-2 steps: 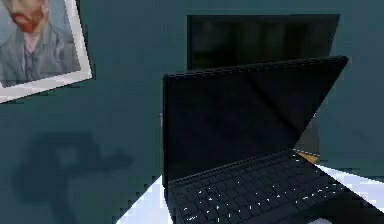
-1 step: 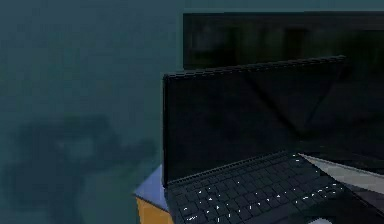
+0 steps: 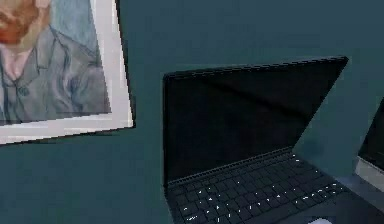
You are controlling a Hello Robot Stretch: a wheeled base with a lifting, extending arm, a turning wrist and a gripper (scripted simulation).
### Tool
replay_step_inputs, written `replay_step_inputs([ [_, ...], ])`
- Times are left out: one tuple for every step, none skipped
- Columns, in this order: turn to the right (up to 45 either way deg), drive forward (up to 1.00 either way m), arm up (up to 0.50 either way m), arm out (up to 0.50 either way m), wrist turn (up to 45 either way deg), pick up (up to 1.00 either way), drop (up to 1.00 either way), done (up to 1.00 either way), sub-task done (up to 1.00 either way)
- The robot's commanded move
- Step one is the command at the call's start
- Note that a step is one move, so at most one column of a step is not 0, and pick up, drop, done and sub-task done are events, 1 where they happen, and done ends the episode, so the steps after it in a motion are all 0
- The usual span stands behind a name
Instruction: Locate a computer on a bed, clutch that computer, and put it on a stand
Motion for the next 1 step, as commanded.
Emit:
replay_step_inputs([
  [-45.0,0.0,0.0,0.0,0.0,0.0,0.0,0.0,0.0],
])
